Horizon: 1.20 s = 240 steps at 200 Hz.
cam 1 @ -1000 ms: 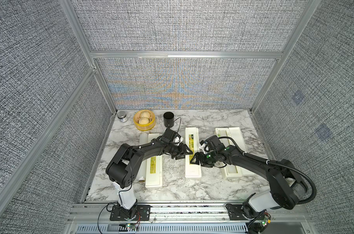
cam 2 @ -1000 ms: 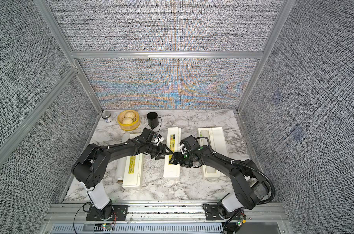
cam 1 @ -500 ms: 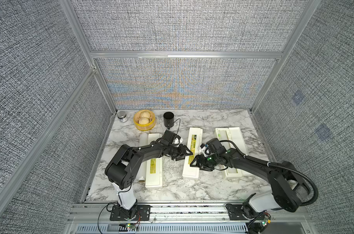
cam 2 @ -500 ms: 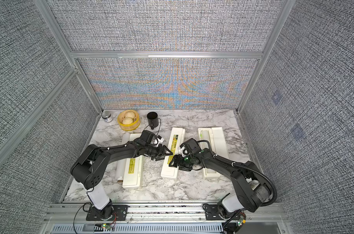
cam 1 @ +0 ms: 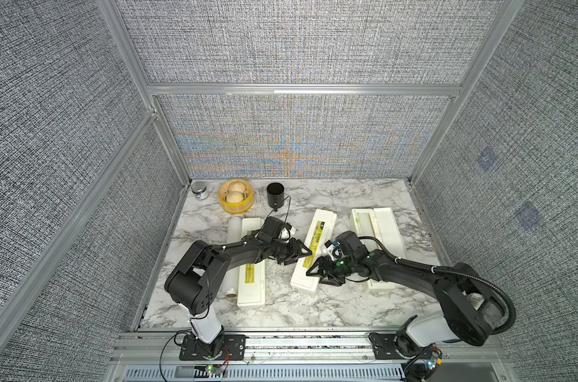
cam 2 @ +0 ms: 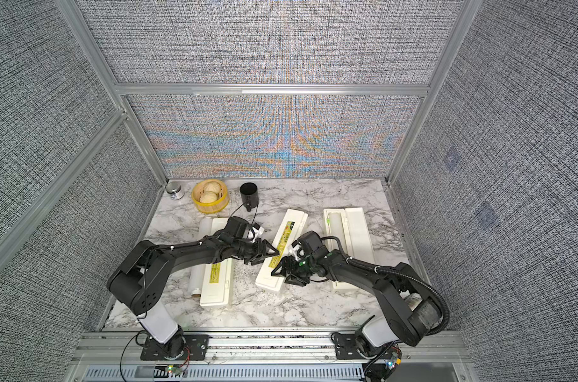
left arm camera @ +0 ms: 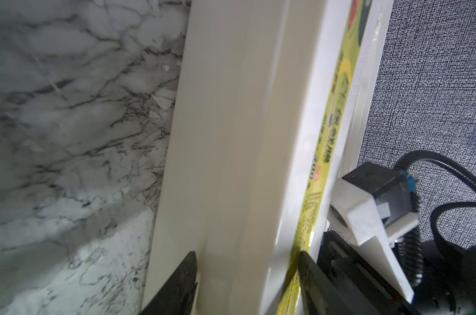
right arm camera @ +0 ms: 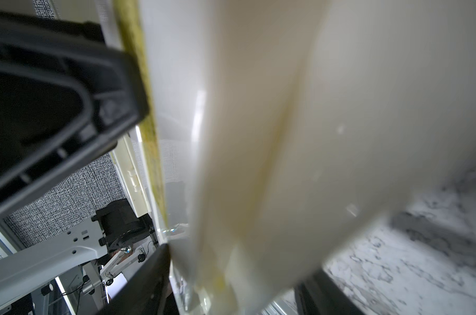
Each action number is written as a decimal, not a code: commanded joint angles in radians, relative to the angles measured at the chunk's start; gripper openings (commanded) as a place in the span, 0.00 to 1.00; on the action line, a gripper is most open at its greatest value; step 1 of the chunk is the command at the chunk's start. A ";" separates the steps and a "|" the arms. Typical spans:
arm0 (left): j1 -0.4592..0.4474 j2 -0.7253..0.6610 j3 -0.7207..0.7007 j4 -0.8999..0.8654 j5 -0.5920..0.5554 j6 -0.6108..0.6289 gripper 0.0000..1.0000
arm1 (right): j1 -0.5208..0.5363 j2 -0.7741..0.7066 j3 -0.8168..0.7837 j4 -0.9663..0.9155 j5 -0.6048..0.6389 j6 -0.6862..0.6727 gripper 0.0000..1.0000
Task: Put plastic wrap rolls into dispensers
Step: Close the lid on the plastic wrap cutting box.
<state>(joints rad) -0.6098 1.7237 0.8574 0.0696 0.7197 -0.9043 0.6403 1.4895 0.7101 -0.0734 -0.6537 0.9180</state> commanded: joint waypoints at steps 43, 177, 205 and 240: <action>-0.024 -0.041 -0.069 -0.143 0.014 -0.031 0.57 | -0.021 0.017 0.018 0.042 0.056 0.006 0.68; 0.017 0.190 0.266 -0.392 0.061 0.188 0.58 | -0.324 0.159 0.311 -0.249 0.063 -0.335 0.72; 0.043 0.252 0.370 -0.437 0.056 0.220 0.58 | -0.363 0.249 0.437 -0.305 0.052 -0.388 0.73; 0.052 0.374 0.548 -0.490 0.055 0.248 0.58 | -0.391 0.351 0.563 -0.336 0.036 -0.411 0.72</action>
<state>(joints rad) -0.5594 2.0346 1.3273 -0.2966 0.8803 -0.6880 0.2619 1.7931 1.2110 -0.3561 -0.5995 0.5488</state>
